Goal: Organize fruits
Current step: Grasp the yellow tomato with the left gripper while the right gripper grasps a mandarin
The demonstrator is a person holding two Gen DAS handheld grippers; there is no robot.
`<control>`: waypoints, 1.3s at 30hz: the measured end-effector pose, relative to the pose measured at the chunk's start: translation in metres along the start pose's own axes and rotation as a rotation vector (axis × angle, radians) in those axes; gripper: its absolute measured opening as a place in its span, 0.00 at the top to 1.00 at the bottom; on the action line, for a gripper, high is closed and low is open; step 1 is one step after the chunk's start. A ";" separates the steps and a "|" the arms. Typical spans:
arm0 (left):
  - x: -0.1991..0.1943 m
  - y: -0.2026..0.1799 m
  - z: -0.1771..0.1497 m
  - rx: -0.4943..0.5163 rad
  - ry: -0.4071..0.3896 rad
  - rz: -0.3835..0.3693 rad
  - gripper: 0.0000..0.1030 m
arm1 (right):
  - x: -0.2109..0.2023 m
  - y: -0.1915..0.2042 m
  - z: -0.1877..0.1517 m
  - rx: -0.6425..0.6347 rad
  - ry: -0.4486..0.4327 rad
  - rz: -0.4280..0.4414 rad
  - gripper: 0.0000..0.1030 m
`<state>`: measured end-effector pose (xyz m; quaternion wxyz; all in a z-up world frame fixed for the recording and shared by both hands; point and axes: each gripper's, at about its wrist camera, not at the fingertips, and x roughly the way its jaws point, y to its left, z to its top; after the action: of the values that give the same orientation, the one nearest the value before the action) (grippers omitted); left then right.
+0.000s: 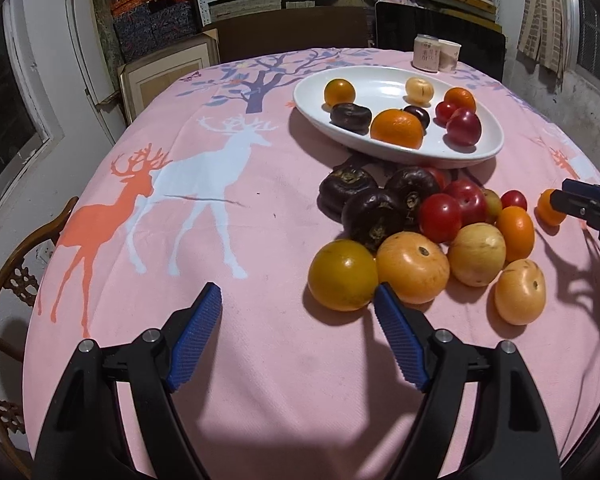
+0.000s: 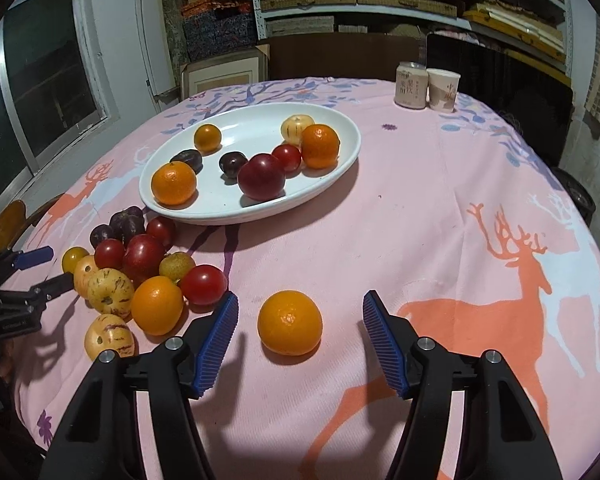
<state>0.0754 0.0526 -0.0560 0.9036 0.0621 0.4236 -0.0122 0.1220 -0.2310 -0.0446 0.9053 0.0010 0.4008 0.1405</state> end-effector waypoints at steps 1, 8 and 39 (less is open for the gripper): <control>0.002 0.000 0.001 0.000 0.003 -0.005 0.25 | 0.005 0.000 0.002 0.005 0.016 0.011 0.45; 0.019 0.002 0.016 -0.019 0.031 -0.027 0.26 | 0.020 0.004 0.003 0.008 0.080 0.066 0.58; 0.026 0.010 0.016 -0.085 0.051 -0.110 0.63 | 0.019 -0.011 -0.002 0.095 0.079 0.141 0.65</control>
<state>0.1044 0.0612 -0.0648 0.8923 0.0006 0.4495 -0.0421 0.1356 -0.2368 -0.0605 0.8757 0.0667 0.4412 0.1846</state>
